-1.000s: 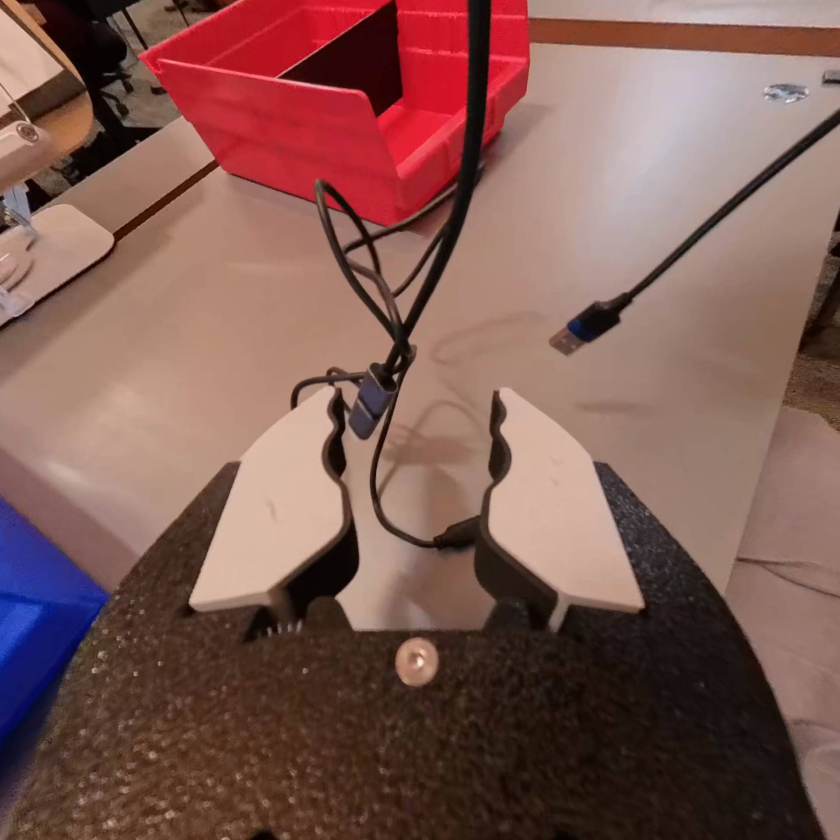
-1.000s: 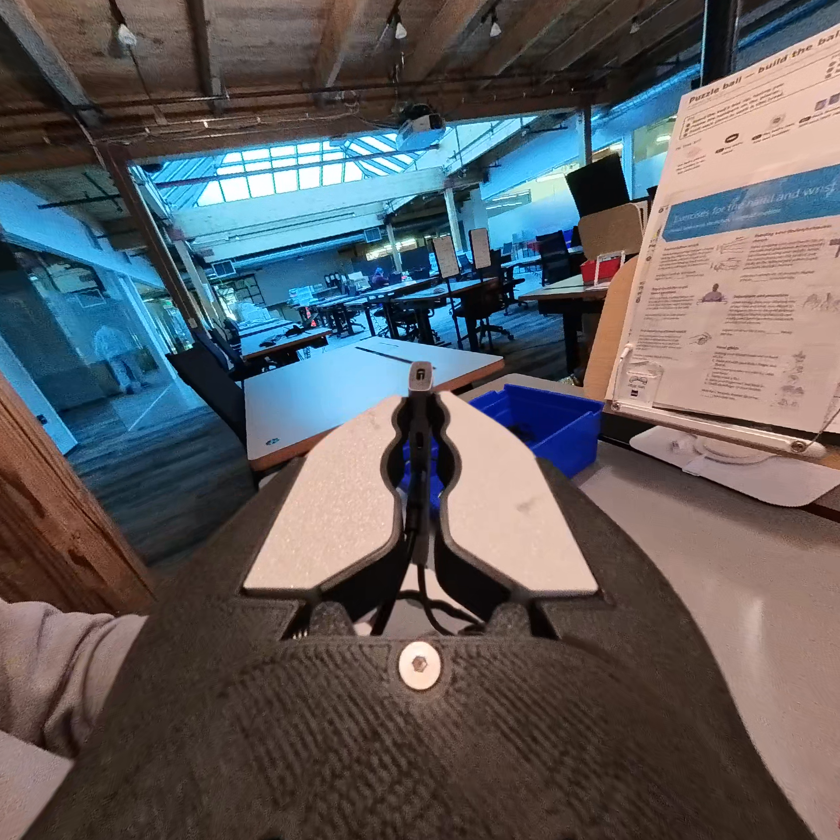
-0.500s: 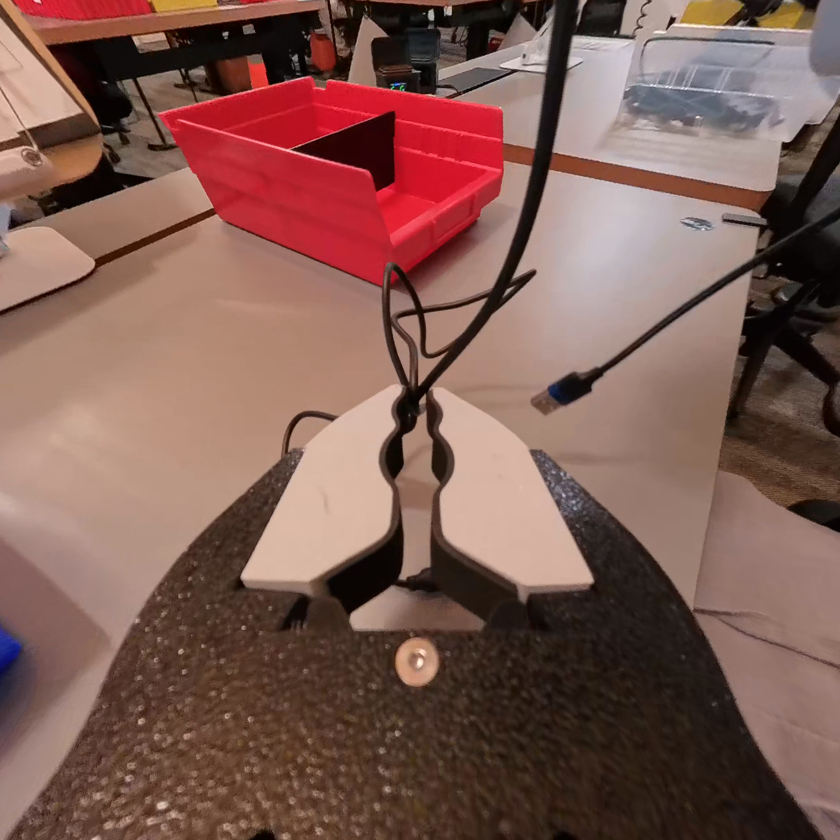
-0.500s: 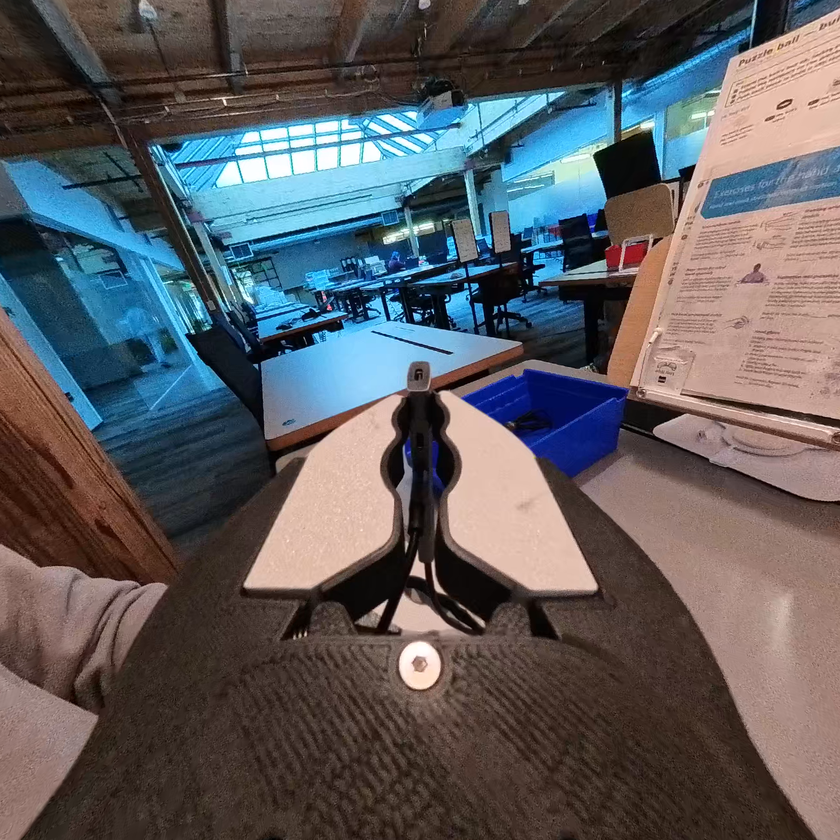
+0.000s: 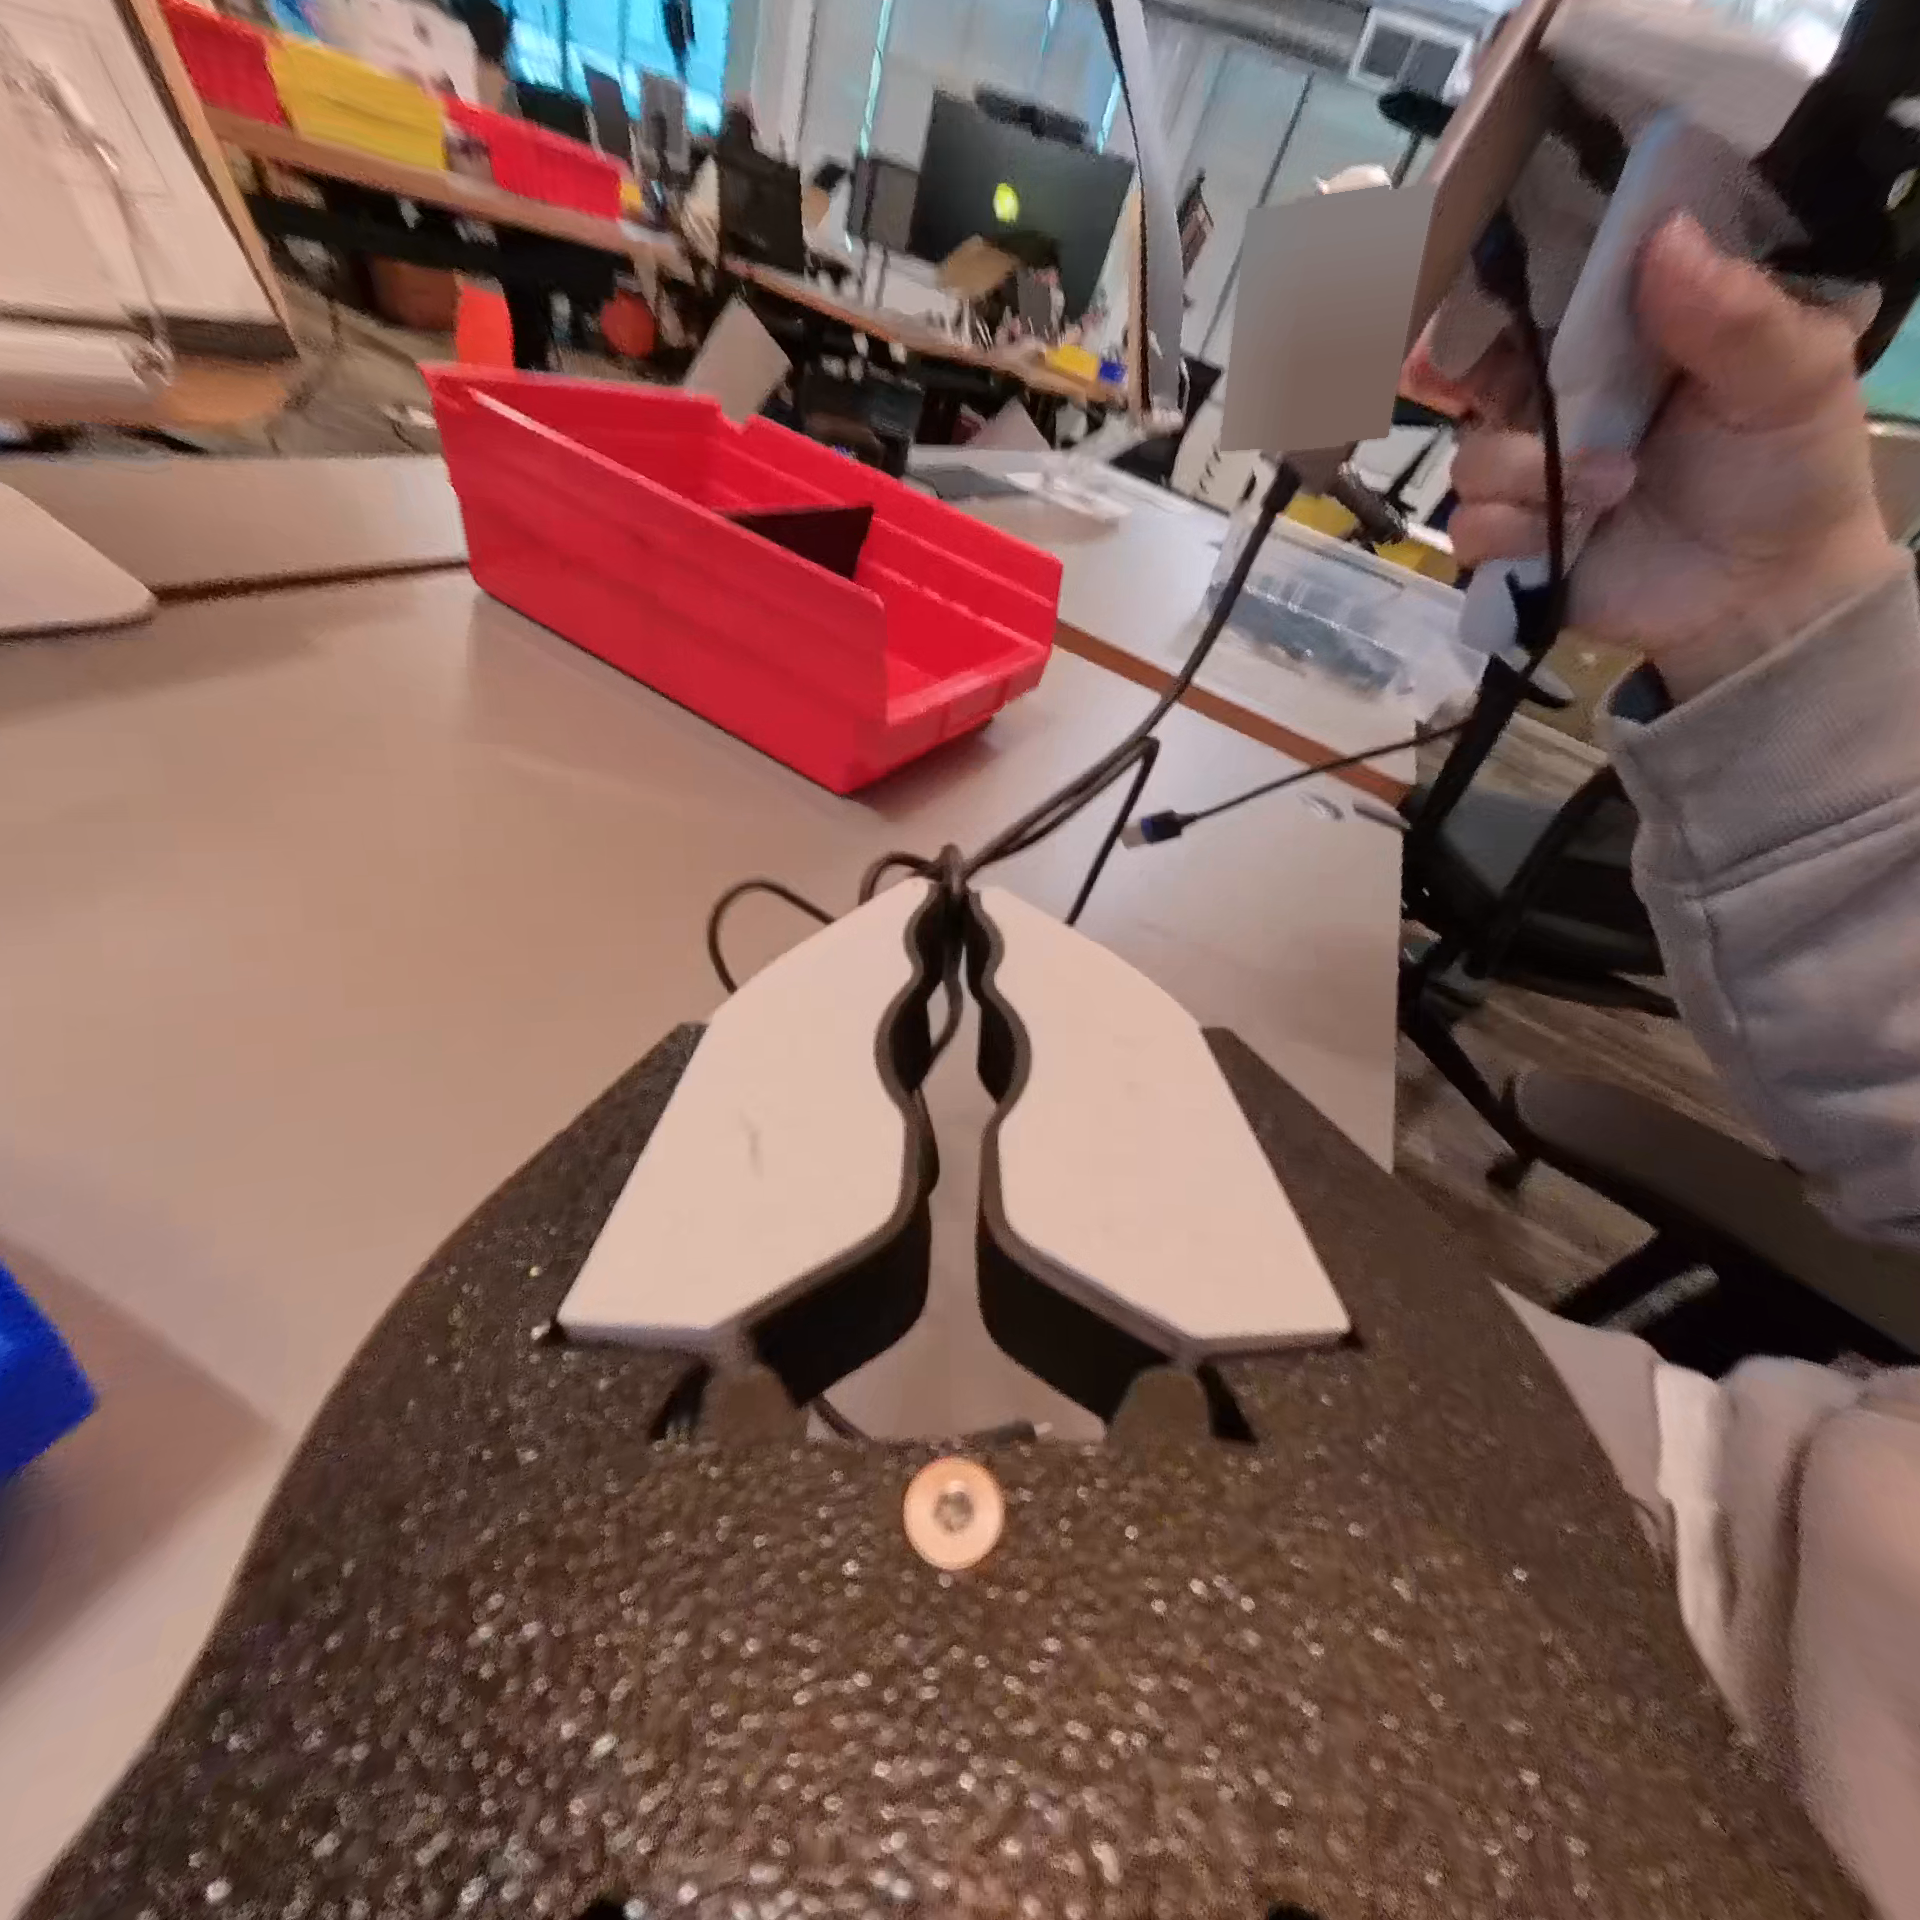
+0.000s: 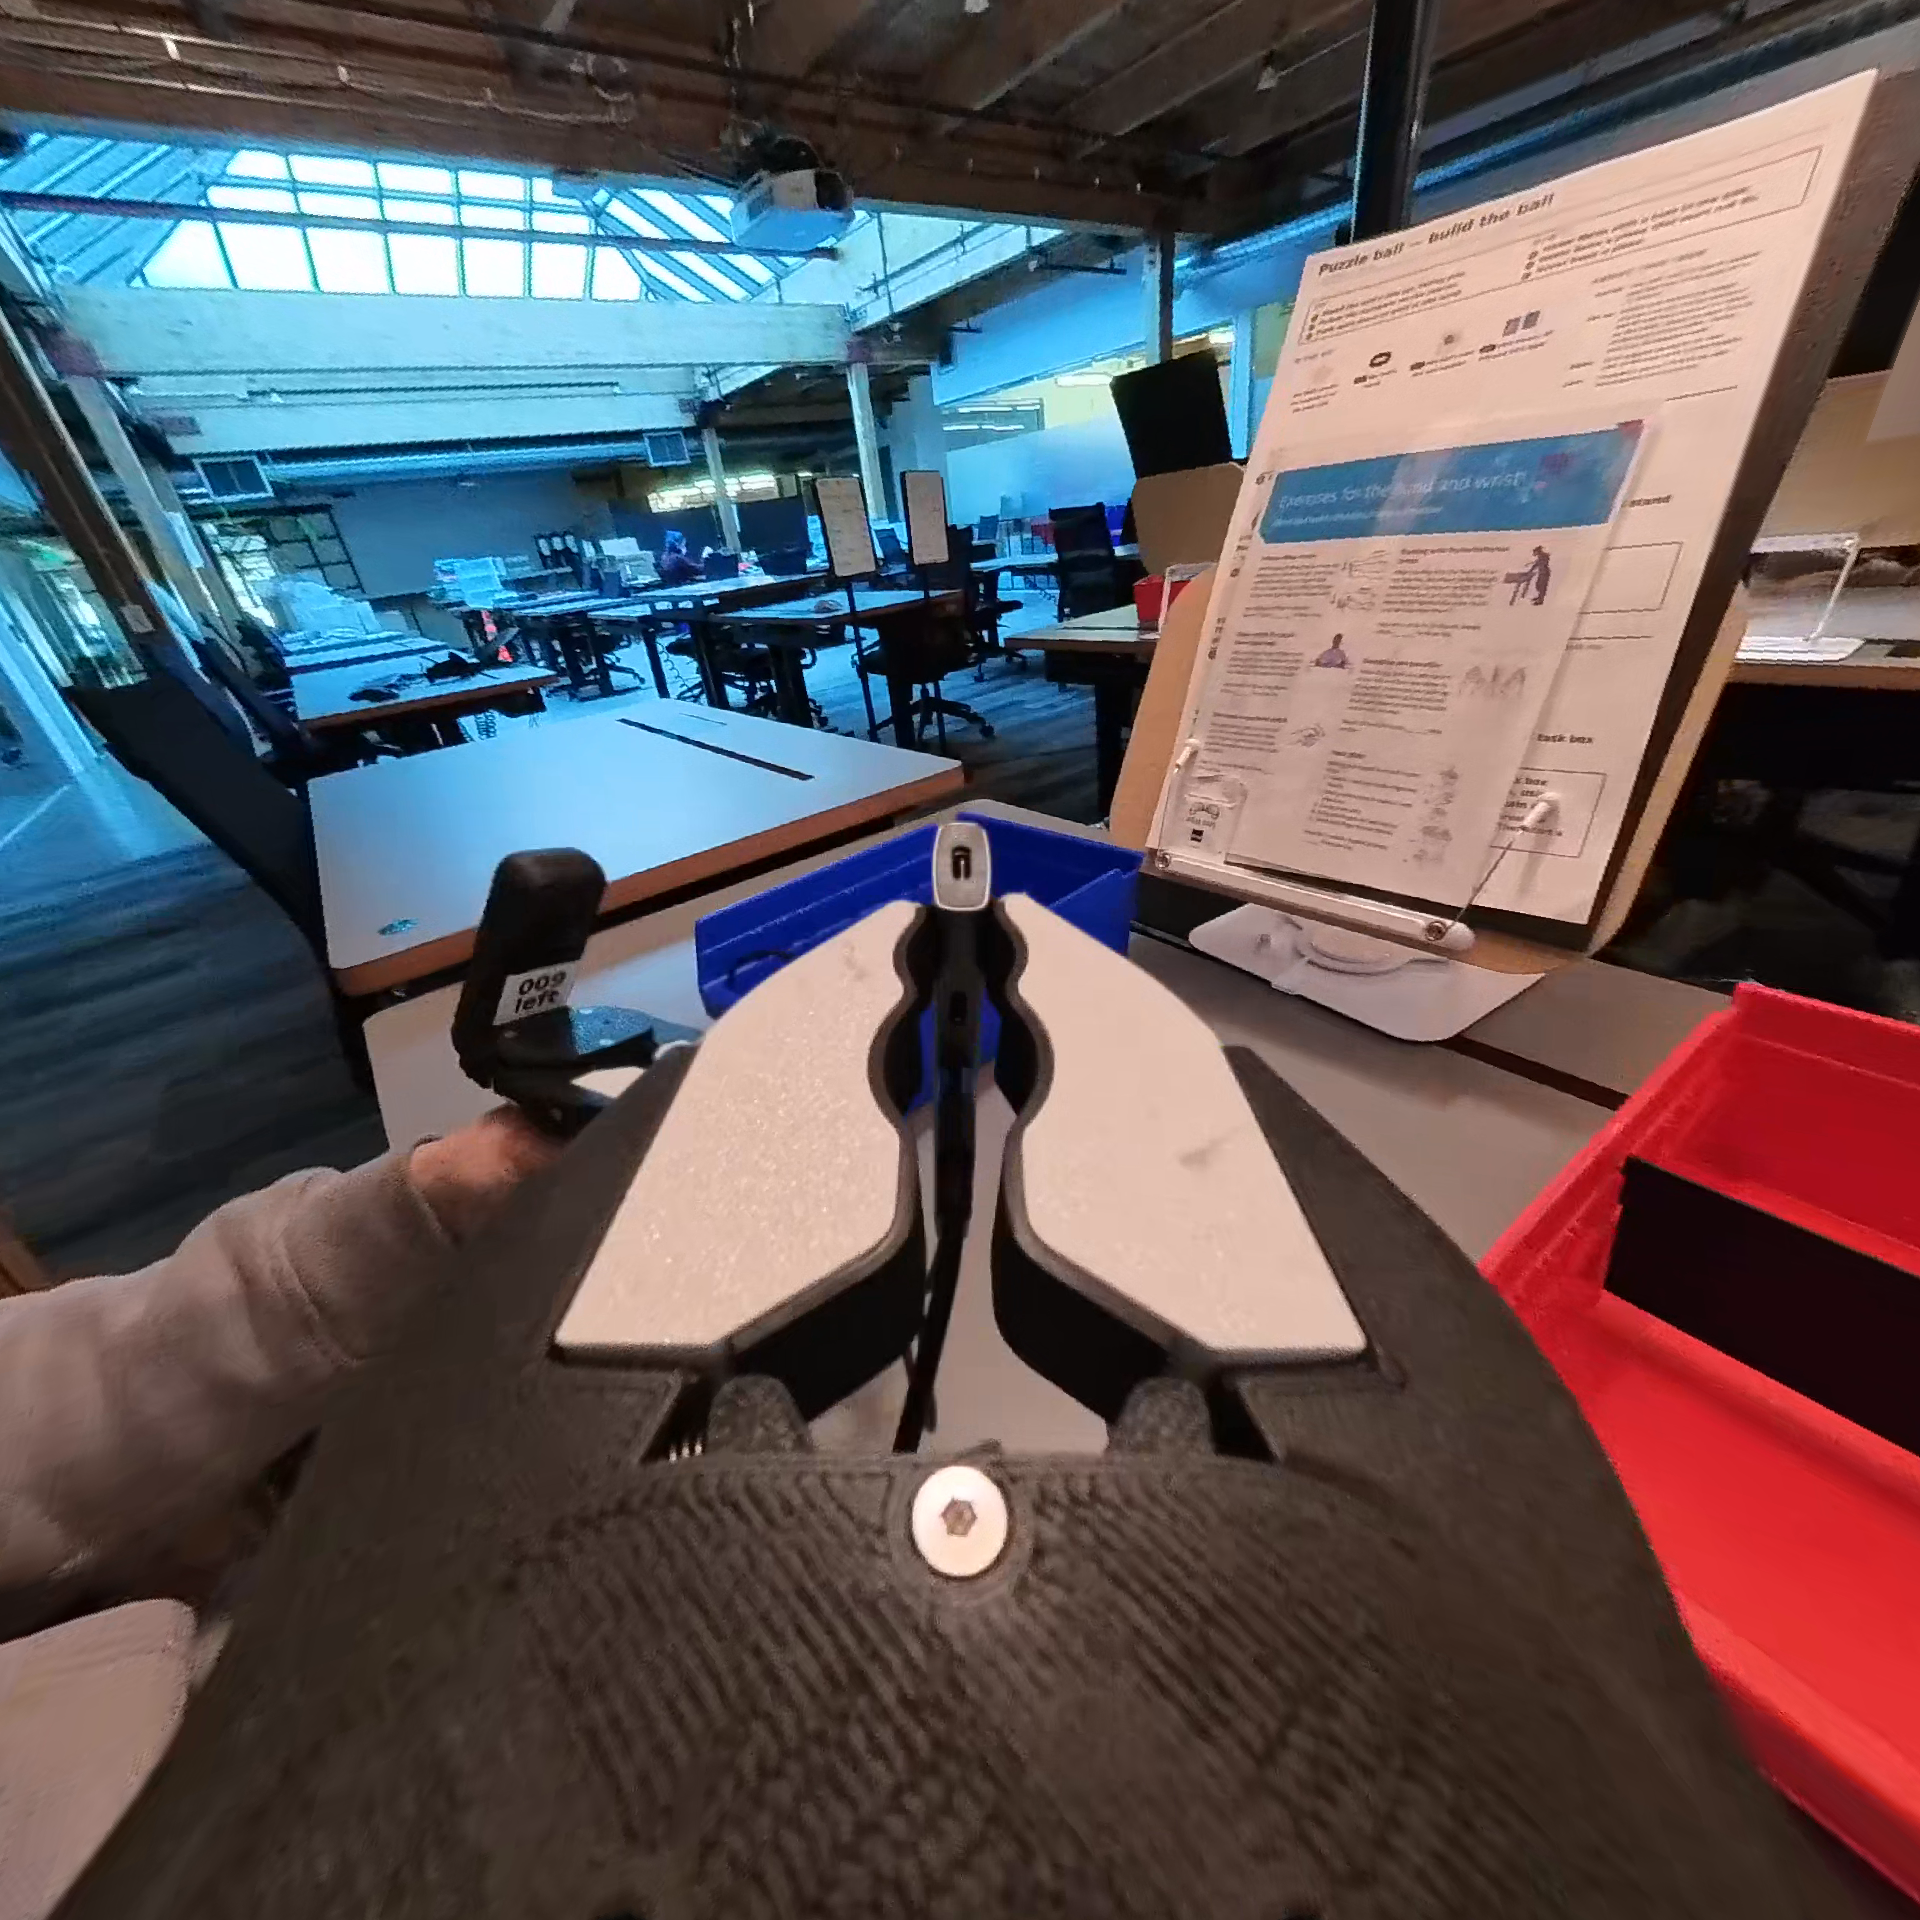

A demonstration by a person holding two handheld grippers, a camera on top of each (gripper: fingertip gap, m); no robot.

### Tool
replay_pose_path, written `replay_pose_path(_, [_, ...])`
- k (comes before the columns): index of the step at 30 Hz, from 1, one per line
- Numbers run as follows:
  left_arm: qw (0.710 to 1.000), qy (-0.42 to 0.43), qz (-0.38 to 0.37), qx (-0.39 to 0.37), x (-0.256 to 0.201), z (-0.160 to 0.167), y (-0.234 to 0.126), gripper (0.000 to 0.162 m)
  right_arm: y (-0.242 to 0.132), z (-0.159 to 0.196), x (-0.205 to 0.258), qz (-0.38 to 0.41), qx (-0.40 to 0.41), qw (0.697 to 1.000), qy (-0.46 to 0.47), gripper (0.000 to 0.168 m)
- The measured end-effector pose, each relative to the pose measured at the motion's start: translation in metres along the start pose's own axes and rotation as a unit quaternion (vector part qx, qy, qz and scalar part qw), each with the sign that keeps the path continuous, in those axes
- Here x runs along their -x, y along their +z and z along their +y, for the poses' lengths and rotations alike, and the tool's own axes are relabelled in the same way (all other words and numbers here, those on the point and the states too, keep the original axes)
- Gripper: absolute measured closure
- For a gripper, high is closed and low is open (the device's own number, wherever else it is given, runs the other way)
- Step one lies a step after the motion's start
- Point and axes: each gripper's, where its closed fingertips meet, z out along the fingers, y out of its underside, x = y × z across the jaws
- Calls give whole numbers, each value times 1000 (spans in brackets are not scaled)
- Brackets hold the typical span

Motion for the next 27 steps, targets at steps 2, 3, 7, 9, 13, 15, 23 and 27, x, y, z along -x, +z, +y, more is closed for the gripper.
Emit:
replay_pose_path(2, [999,4,-4,-43,-1,-15,-4,159,-3,5,-5,17,15,999,-22,159])
replay_pose_path(3, [997,-4,3,-76,-5,-26,-8,159,-5,9,-6,24,28,999,-35,159])
replay_pose_path(7, [986,-20,-2,-165,-15,-72,-24,159,-12,23,-6,15,49,998,-37,159])
replay_pose_path(9, [982,-9,-35,-186,-12,-92,-28,159,-12,33,5,-24,55,998,-17,159])
replay_pose_path(13, [983,82,-118,-111,5,-103,-4,159,-9,33,69,-166,13,986,24,159])
replay_pose_path(15, [978,123,-158,-59,17,-102,9,159,-7,34,95,-206,13,978,18,159])
replay_pose_path(23, [968,118,-224,-8,80,-117,2,159,-52,20,66,-144,9,988,-61,159])
replay_pose_path(27, [968,56,-243,-7,111,-113,-7,159,-107,-12,35,-97,-44,992,-69,158])
